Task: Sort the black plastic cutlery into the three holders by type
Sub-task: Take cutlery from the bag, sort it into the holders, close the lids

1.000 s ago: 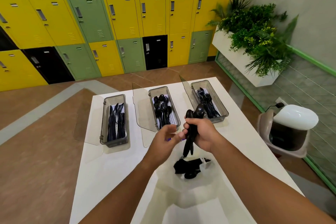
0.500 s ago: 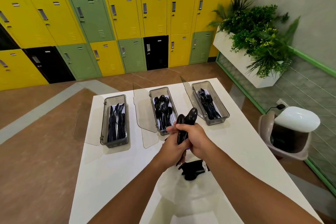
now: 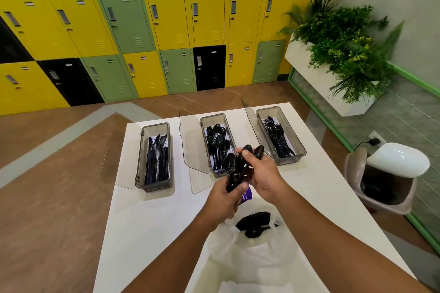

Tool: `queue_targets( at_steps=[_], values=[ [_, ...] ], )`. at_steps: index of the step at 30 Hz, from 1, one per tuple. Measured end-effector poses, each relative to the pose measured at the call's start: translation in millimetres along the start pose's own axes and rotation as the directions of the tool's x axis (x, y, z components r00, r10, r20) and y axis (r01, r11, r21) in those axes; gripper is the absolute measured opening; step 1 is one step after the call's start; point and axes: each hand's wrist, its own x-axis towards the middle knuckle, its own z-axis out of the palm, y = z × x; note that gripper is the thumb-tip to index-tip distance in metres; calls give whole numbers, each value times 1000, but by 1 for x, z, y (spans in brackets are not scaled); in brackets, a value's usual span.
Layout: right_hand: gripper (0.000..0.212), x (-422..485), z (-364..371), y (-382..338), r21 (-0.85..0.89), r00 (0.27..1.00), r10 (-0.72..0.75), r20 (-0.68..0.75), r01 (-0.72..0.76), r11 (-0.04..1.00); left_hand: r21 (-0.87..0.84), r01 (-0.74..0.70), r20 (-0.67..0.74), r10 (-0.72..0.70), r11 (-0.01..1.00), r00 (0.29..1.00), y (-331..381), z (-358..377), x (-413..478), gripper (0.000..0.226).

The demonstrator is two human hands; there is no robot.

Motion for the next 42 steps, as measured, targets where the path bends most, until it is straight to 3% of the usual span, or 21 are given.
queue_targets(
  at_steps=[5,8,12,20,25,28,32,37,40,42],
  values=[
    [27,1,3,-4,40,998,41,37,-42,998,-79,19,-13,-20,997,1000,2,-2,0,35],
    [29,7,7,-12,102,998,49,40,-53,993,-74,47,-19,-49,996,999,-2,-7,0,28],
    [30,22,15,-27,45,999,19,39,-20,999,-64,71,-33,-73,995,997,-11,-13,0,28],
    [21,63,43,-49,49,998,25,-51,-22,999,-165,112,-55,-122,980,991,-18,-31,-2,19],
    [12,99,60,-42,39,987,31,-158,-25,999,-211,110,-77,-129,971,989,-22,-42,-3,26],
    [8,115,57,-29,-135,984,93,-151,-114,984,-244,113,-90,-138,963,986,-22,-48,-4,25],
    [4,126,54,-3,-444,971,213,-106,-237,864,-274,110,-112,-145,956,983,-24,-55,-1,28],
    [23,135,52,12,-442,984,151,-98,-179,879,-305,115,-110,-155,945,982,-27,-55,3,28],
    [43,138,48,9,-522,992,33,-123,-93,848,-325,110,-131,-160,939,978,-28,-54,5,28],
    [42,133,44,3,-509,989,-49,-140,-29,860,-343,108,-148,-168,933,975,-28,-53,6,27]
  ],
)
